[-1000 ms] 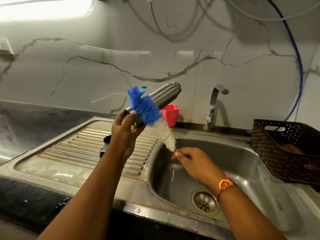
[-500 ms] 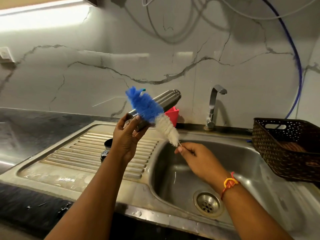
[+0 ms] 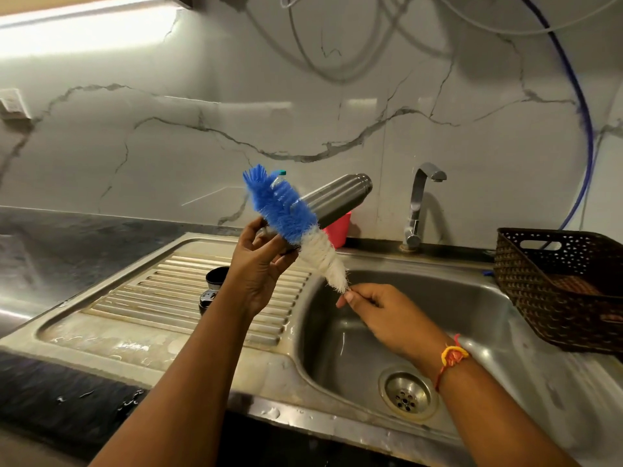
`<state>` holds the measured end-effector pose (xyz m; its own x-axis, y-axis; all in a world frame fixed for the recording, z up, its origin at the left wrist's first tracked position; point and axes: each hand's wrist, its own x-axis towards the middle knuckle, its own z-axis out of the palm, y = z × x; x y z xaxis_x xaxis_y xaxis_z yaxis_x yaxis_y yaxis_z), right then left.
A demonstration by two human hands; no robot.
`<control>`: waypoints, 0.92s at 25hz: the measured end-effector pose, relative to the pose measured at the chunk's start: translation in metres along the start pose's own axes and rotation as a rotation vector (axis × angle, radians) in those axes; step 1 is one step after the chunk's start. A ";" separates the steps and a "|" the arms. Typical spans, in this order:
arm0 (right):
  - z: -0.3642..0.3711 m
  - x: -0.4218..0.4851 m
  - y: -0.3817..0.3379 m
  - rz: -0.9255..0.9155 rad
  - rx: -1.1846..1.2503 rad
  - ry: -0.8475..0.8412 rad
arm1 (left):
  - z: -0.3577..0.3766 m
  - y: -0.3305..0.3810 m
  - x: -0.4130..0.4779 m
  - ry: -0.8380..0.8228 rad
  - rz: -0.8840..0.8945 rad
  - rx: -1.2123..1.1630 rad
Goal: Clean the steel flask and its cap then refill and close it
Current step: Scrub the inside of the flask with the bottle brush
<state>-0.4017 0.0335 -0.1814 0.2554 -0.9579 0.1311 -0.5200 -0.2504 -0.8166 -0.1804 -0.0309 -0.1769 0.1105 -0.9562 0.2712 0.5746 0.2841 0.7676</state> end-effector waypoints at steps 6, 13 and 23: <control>-0.004 0.001 0.006 0.075 0.019 -0.010 | -0.003 0.001 -0.002 0.059 0.027 0.022; -0.009 -0.003 0.003 0.068 0.039 0.014 | -0.006 0.002 0.002 0.110 0.001 -0.113; -0.002 0.002 0.005 0.027 0.036 0.115 | -0.002 -0.009 0.000 -0.018 -0.065 0.009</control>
<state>-0.4054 0.0298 -0.1838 0.1456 -0.9745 0.1708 -0.4950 -0.2213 -0.8403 -0.1837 -0.0339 -0.1853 0.0582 -0.9712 0.2312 0.5729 0.2222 0.7890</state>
